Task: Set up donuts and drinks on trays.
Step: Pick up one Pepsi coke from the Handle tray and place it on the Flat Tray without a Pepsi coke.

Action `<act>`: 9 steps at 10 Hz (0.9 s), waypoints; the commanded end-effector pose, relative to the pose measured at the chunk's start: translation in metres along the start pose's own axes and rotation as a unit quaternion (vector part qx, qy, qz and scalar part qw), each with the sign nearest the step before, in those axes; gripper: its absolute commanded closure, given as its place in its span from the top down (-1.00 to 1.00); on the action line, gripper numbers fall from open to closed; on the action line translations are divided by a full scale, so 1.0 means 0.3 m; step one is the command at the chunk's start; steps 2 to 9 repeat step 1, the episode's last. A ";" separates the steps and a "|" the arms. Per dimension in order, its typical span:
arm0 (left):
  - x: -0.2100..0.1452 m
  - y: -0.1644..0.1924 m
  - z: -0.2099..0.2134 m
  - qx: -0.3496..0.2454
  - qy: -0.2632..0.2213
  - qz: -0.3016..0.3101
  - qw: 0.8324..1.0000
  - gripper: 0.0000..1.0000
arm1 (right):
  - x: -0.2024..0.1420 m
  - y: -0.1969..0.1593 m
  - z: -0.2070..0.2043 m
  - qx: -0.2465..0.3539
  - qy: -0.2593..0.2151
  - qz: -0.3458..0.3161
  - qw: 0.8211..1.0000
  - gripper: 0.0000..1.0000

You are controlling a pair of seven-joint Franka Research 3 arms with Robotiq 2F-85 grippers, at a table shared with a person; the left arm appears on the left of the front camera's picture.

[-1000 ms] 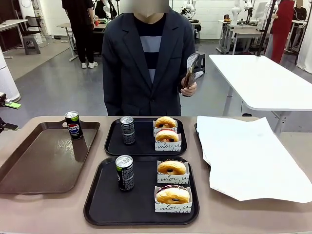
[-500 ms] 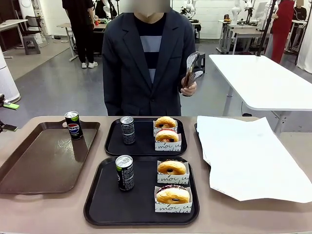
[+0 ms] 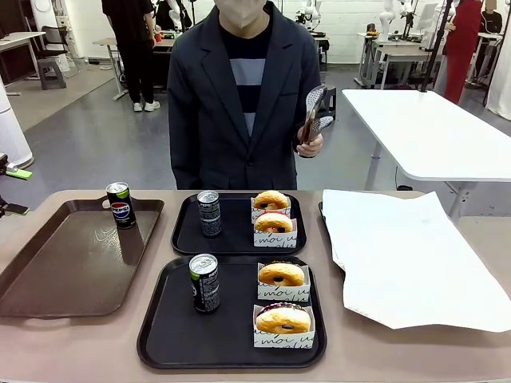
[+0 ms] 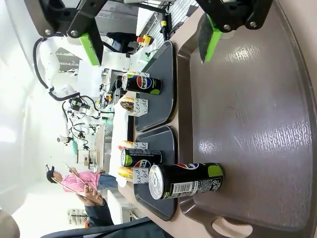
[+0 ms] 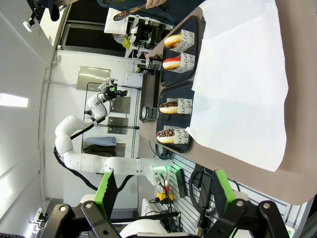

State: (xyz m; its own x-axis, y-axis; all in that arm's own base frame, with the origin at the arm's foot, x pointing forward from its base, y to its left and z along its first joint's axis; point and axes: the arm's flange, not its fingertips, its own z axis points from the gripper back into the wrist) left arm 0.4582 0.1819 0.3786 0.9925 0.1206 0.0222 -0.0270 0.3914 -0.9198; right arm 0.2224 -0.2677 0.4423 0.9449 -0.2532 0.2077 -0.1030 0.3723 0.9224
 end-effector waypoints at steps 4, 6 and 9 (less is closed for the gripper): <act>0.002 -0.003 0.001 0.000 0.000 -0.001 1.000 1.00 | 0.007 0.004 0.003 0.010 -0.007 0.011 1.000 1.00; 0.002 -0.003 0.001 0.000 0.000 -0.001 1.000 1.00 | 0.007 0.004 0.003 0.010 -0.007 0.011 1.000 1.00; 0.002 -0.003 0.001 0.000 0.000 -0.001 1.000 1.00 | 0.007 0.004 0.003 0.010 -0.007 0.011 1.000 1.00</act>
